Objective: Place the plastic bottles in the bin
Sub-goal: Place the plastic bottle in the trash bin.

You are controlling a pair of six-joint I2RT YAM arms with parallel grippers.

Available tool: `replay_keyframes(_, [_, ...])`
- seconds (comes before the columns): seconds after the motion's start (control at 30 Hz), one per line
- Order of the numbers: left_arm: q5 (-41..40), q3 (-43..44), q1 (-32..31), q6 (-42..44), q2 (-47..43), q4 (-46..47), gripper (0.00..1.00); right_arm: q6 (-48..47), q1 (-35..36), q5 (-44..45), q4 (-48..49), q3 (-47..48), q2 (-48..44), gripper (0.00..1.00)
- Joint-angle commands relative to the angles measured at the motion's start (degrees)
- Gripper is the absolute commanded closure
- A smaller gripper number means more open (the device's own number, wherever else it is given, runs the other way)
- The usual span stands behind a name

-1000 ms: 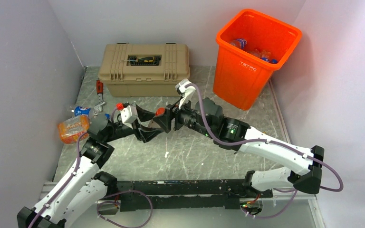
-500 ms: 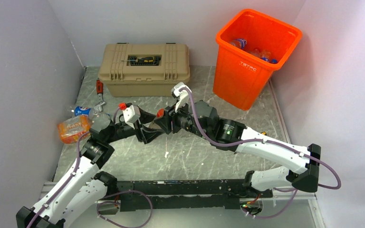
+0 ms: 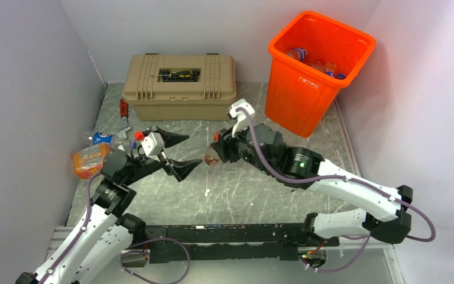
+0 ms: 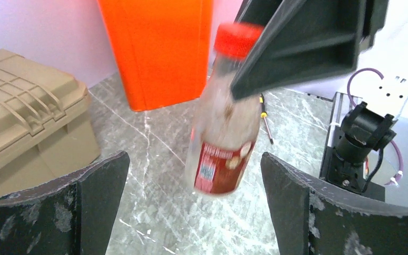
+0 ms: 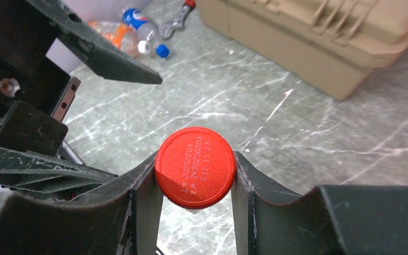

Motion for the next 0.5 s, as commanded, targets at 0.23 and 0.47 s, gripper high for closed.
replay_keyframes(0.23, [-7.74, 2.2, -0.18, 1.17, -2.56, -0.61, 0.01, -10.08, 0.14, 20.95, -14.96, 19.61, -9.27, 1.0])
replay_keyframes(0.47, [-12.77, 3.53, -0.13, 1.72, -0.84, -3.41, 0.01, -32.71, -0.04, 36.85, 9.01, 25.35, -9.53, 1.0])
